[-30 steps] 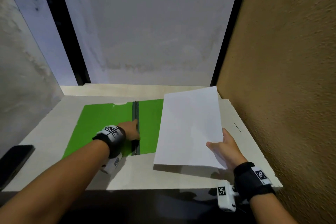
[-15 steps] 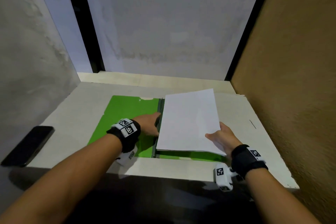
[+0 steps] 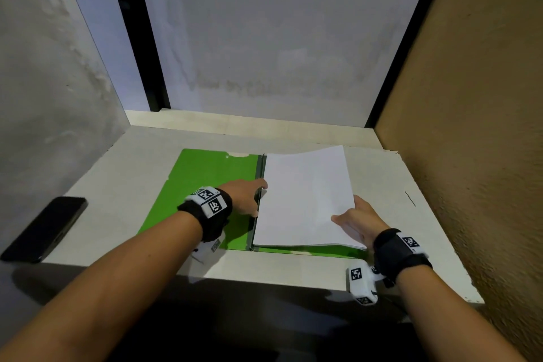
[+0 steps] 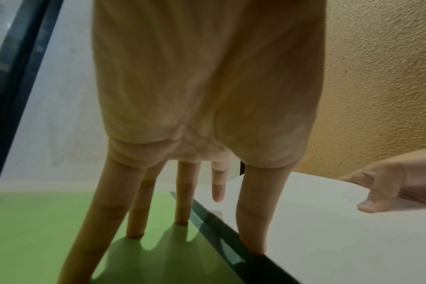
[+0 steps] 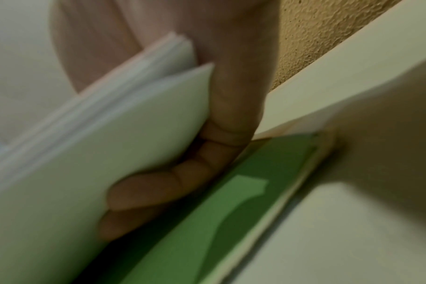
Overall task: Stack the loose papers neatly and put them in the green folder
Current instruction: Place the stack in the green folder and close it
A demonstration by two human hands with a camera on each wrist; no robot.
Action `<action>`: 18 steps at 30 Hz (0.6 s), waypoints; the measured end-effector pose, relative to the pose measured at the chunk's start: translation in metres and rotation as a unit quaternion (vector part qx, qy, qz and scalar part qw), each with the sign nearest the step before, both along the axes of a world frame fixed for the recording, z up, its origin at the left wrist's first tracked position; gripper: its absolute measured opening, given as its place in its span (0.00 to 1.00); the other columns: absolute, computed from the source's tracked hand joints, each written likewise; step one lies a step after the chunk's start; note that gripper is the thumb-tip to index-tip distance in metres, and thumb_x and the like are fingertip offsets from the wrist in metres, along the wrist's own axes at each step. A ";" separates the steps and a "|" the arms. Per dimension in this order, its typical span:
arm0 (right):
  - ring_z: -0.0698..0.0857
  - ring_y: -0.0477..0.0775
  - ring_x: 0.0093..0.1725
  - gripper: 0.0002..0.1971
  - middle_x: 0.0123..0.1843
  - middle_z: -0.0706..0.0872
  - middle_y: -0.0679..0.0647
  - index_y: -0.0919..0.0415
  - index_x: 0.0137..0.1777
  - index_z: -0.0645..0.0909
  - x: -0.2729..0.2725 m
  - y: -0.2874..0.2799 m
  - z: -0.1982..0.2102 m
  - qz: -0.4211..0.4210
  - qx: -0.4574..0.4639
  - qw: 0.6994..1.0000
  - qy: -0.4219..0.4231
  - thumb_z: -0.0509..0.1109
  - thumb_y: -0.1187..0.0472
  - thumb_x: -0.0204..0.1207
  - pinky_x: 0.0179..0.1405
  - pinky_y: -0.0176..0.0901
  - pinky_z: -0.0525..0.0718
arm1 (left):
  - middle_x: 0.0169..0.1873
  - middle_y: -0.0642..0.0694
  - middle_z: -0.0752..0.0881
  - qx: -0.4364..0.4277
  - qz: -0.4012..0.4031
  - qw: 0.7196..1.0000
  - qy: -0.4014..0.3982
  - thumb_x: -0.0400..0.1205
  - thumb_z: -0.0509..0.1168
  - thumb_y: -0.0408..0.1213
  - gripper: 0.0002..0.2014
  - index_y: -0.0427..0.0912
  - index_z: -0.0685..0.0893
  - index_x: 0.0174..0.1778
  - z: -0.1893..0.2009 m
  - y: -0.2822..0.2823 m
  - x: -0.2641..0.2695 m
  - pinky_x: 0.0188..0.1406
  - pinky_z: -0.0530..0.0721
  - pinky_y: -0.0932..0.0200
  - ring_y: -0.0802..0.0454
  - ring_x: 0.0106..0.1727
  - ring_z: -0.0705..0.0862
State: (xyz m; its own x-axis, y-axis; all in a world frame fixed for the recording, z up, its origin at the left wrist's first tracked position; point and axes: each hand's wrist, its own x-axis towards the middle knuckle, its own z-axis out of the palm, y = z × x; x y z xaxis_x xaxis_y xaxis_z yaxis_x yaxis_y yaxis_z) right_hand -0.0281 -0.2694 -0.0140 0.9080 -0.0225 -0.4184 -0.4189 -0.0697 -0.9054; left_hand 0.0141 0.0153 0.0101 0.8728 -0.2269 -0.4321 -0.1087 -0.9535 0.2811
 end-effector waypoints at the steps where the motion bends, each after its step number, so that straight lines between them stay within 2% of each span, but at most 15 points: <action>1: 0.87 0.49 0.56 0.27 0.63 0.87 0.55 0.67 0.74 0.74 0.000 -0.001 -0.001 -0.002 0.004 1.000 -0.004 0.63 0.86 0.78 0.50 0.41 0.83 | 0.72 0.39 0.81 0.001 -0.001 1.000 0.000 0.78 0.74 0.40 0.38 0.56 0.63 0.82 0.000 0.000 0.000 0.62 0.85 0.44 0.37 0.62 0.84; 3: 0.87 0.51 0.58 0.28 0.67 0.87 0.57 0.66 0.74 0.74 0.001 -0.002 -0.002 -0.006 0.014 1.000 -0.012 0.62 0.87 0.77 0.47 0.38 0.85 | 0.71 0.39 0.82 -0.001 -0.001 1.000 0.000 0.78 0.74 0.40 0.38 0.56 0.63 0.82 0.000 0.000 0.000 0.62 0.85 0.43 0.37 0.61 0.85; 9: 0.86 0.47 0.51 0.22 0.56 0.88 0.53 0.58 0.58 0.78 -0.001 0.001 0.002 0.016 0.003 1.000 -0.002 0.62 0.86 0.79 0.45 0.37 0.83 | 0.71 0.39 0.81 0.002 -0.006 1.000 -0.007 0.79 0.73 0.37 0.39 0.55 0.62 0.83 0.001 0.001 0.000 0.62 0.84 0.46 0.37 0.64 0.83; 12: 0.86 0.50 0.54 0.23 0.62 0.87 0.57 0.65 0.67 0.77 0.003 0.000 -0.004 0.015 -0.013 1.000 0.010 0.62 0.86 0.78 0.53 0.42 0.82 | 0.72 0.40 0.80 0.001 -0.005 1.000 -0.002 0.79 0.73 0.39 0.37 0.56 0.63 0.81 0.000 0.003 0.000 0.64 0.84 0.43 0.37 0.65 0.83; 15: 0.86 0.53 0.55 0.25 0.64 0.86 0.58 0.67 0.71 0.75 0.004 0.001 -0.004 0.005 -0.019 1.000 0.019 0.62 0.86 0.78 0.50 0.40 0.83 | 0.73 0.42 0.79 -0.004 -0.009 1.000 0.002 0.79 0.73 0.40 0.36 0.56 0.65 0.81 0.000 0.003 0.001 0.65 0.83 0.45 0.38 0.66 0.82; 18: 0.84 0.59 0.61 0.26 0.67 0.85 0.60 0.66 0.73 0.74 0.003 0.004 -0.002 -0.005 -0.021 0.999 0.029 0.63 0.86 0.78 0.52 0.42 0.83 | 0.69 0.43 0.81 -0.002 -0.014 1.000 0.005 0.79 0.73 0.41 0.32 0.56 0.68 0.79 0.000 0.002 0.003 0.58 0.83 0.51 0.41 0.58 0.82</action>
State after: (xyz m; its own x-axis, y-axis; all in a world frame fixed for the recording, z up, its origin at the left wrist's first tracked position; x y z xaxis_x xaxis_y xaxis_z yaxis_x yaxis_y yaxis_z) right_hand -0.0251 -0.2655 -0.0158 0.8820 -0.0501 -0.4686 -0.4712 -0.1028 -0.8760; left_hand 0.0168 0.0170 0.0098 0.8617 -0.2520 -0.4404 -0.1316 -0.9492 0.2857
